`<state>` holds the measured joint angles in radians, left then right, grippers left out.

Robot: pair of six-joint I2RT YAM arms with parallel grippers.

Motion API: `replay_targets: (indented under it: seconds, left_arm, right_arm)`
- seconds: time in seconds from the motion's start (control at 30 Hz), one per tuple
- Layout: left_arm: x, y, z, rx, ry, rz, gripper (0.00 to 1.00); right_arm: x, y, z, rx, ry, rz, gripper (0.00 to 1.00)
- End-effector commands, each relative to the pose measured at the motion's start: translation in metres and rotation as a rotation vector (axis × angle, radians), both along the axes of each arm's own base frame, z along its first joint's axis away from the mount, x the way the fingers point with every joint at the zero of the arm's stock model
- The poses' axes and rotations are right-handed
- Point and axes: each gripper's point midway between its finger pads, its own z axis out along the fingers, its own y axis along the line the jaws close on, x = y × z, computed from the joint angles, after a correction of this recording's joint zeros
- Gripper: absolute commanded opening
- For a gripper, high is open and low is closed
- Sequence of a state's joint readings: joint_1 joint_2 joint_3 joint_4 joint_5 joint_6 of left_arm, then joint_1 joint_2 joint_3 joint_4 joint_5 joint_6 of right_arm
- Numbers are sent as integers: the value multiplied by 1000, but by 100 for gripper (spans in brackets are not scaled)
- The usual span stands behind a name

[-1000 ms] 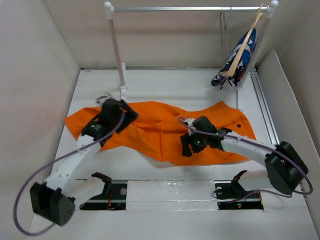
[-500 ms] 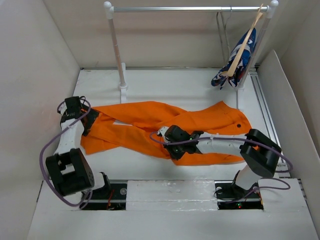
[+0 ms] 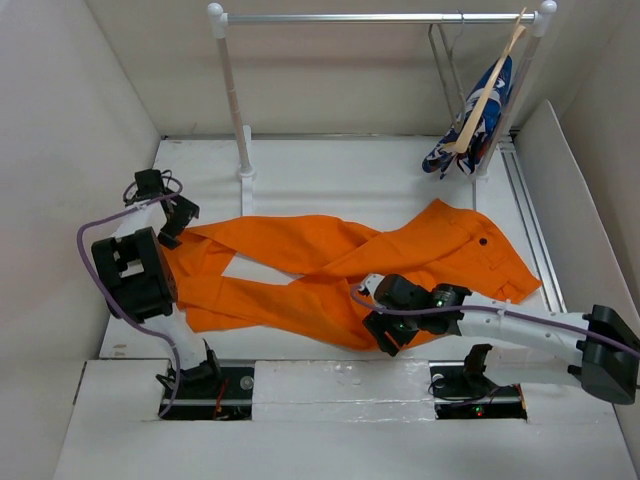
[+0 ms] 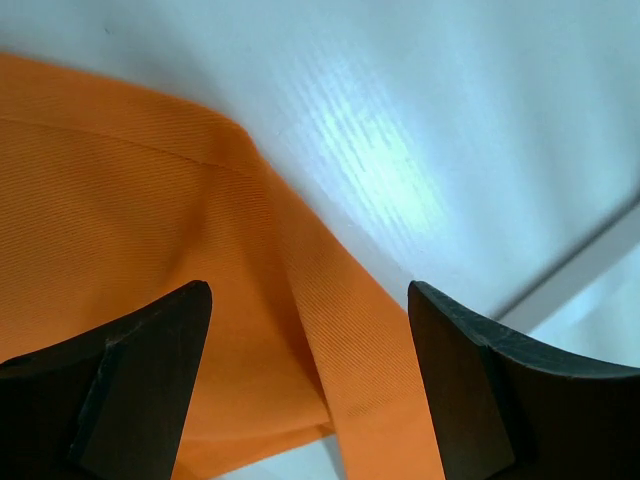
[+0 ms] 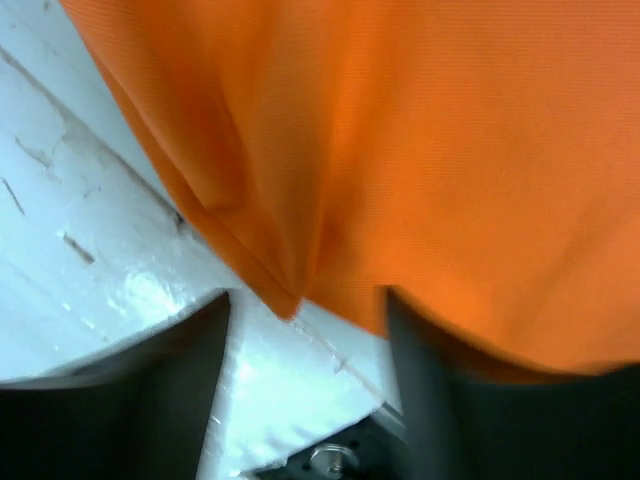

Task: Place the trousers on the hanger
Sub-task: Flatten out the trousers at the center of the board.

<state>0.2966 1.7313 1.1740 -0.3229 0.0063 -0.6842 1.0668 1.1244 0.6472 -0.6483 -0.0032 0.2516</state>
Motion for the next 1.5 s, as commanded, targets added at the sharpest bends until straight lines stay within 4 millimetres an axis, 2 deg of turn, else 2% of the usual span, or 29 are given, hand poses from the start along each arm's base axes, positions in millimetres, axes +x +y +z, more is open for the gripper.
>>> replay_targets:
  seconds: [0.0,0.07,0.23,0.3,0.33,0.37,0.43,0.47,0.5,0.6,0.63,0.7,0.73,0.8,0.83,0.9,0.93,0.97,1.0,1.03,1.07,1.1,1.17,1.2,1.27,1.3,1.37,1.4,1.47]
  left_arm:
    - [-4,-9,-13,-33,57,-45,75]
    - [-8,-10,-17,-32,55,-36,74]
    - [-7,-4,-21,-35,56,5,71]
    - [-2,-1,-23,-35,58,16,64]
    - [4,1,-24,-35,59,22,58]
    - [9,-4,-24,-39,58,17,43]
    - [19,1,-20,-3,55,24,28]
    - [23,-1,-18,4,55,21,2]
    - [24,2,-16,12,60,29,0]
    - [45,-2,34,44,-53,10,0]
    - [57,-6,77,66,-153,-7,0]
    - [65,-12,127,97,-261,-28,0]
    - [68,-22,176,125,-358,-49,0]
    - [65,-29,219,158,-442,-60,0]
    - [58,-31,252,168,-505,-60,0]
    - [41,-35,283,172,-572,-57,0]
    - [35,-35,286,176,-580,-51,0]
    - [27,-34,285,183,-578,-38,0]
    - [3,-33,272,195,-567,-18,0]
    - [3,-33,272,195,-567,-18,0]
    - [-6,-30,260,205,-547,8,0]
    - [-24,-27,233,200,-503,30,0]
    - [-45,-9,202,185,-452,114,0]
    - [-58,-9,171,182,-402,129,0]
    - [-69,0,143,200,-354,182,0]
    - [-76,0,115,192,-288,192,0]
    - [-82,5,94,176,-231,236,0]
    - [-91,14,72,163,-170,280,0]
    - [-91,20,57,101,-173,310,0]
  right_arm:
    - [4,-7,19,-35,-36,9,75]
    - [16,3,36,-5,-72,10,79]
    - [34,19,46,48,-98,12,78]
    - [35,24,49,78,-103,13,77]
    - [30,33,51,121,-80,31,77]
    - [29,33,50,126,-73,29,77]
    - [31,34,50,125,-80,25,77]
    - [32,33,50,120,-89,26,77]
    - [35,33,52,118,-100,26,77]
    - [48,28,50,95,-133,-12,77]
    - [52,31,50,108,-141,-16,78]
    - [61,30,47,108,-143,-31,78]
    - [65,32,45,115,-150,-36,78]
    - [64,36,39,114,-123,-7,78]
    - [68,36,39,114,-126,-11,78]
    - [74,35,38,108,-128,-7,78]
    - [75,36,40,111,-135,5,78]
    - [78,35,40,111,-138,0,78]
    - [80,34,41,115,-143,2,78]
    - [80,34,40,113,-143,4,78]
    - [82,31,39,109,-144,0,78]
    - [81,32,39,114,-141,6,78]
    - [84,27,38,109,-140,-1,78]
    - [83,26,40,113,-143,4,78]
    - [87,19,41,116,-149,-11,78]
    - [84,18,42,116,-144,-5,78]
    - [90,8,47,119,-159,-35,78]
    - [90,3,47,108,-155,-48,78]
    - [92,-5,56,121,-172,-75,78]
